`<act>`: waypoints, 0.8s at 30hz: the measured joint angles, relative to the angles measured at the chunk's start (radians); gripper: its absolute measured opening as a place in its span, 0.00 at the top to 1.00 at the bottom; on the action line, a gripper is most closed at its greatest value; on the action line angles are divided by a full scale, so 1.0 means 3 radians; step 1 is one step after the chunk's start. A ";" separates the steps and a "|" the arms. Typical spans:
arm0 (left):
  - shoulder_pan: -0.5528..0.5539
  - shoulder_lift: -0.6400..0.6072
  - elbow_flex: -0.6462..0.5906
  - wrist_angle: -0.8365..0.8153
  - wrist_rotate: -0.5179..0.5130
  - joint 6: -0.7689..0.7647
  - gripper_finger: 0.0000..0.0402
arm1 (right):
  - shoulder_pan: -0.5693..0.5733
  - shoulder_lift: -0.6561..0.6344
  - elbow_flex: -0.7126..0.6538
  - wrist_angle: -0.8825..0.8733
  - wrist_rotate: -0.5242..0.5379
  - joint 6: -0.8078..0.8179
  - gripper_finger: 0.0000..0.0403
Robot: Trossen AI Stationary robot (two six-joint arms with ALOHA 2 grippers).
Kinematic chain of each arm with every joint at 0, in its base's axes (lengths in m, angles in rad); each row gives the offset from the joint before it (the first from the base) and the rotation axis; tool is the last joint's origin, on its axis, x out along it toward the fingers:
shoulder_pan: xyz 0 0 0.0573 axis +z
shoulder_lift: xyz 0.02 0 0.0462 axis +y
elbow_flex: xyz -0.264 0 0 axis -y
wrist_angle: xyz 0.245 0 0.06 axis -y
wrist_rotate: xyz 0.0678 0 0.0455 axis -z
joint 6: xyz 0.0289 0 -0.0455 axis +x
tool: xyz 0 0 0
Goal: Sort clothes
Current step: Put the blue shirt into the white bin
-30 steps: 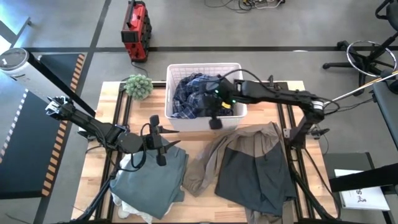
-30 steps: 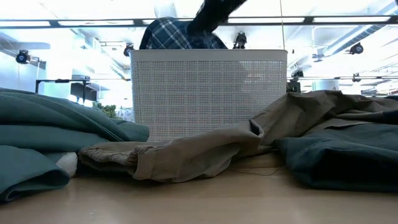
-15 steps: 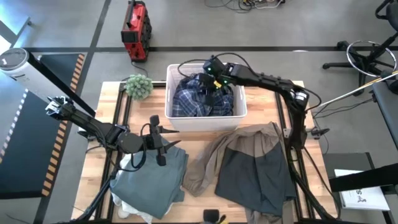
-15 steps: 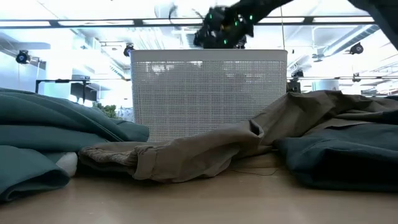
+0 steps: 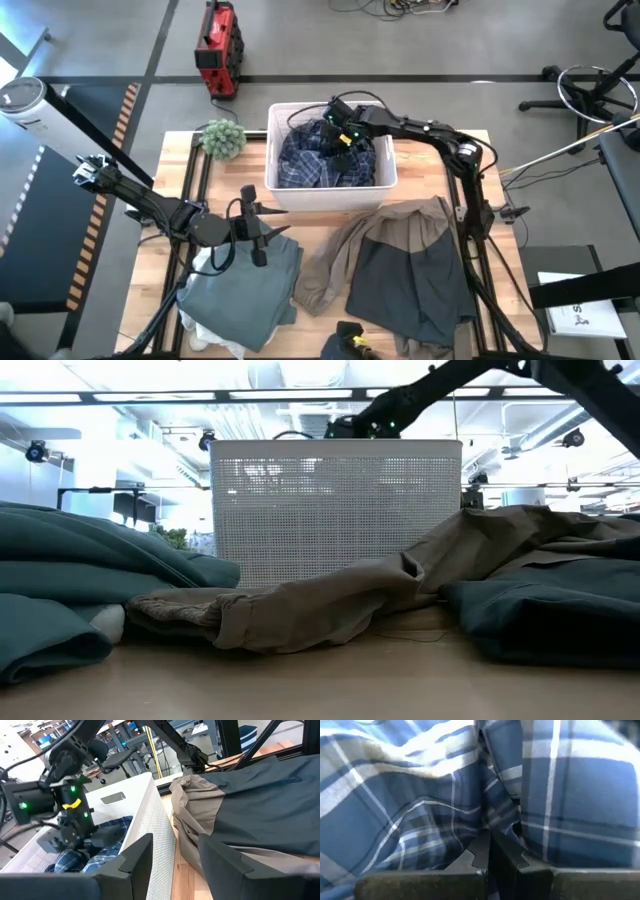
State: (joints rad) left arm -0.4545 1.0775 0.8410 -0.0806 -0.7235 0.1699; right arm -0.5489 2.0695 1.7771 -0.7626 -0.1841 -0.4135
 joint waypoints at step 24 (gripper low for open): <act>-0.0001 0.0000 0.0000 -0.0054 -0.0002 -0.0013 0.53 | 0.0115 -0.0956 -0.0005 -0.0294 0.0191 0.0121 0.94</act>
State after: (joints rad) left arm -0.4549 1.0775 0.8410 -0.0967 -0.7239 0.1660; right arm -0.5145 1.7827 1.7756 -0.8509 -0.1268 -0.3771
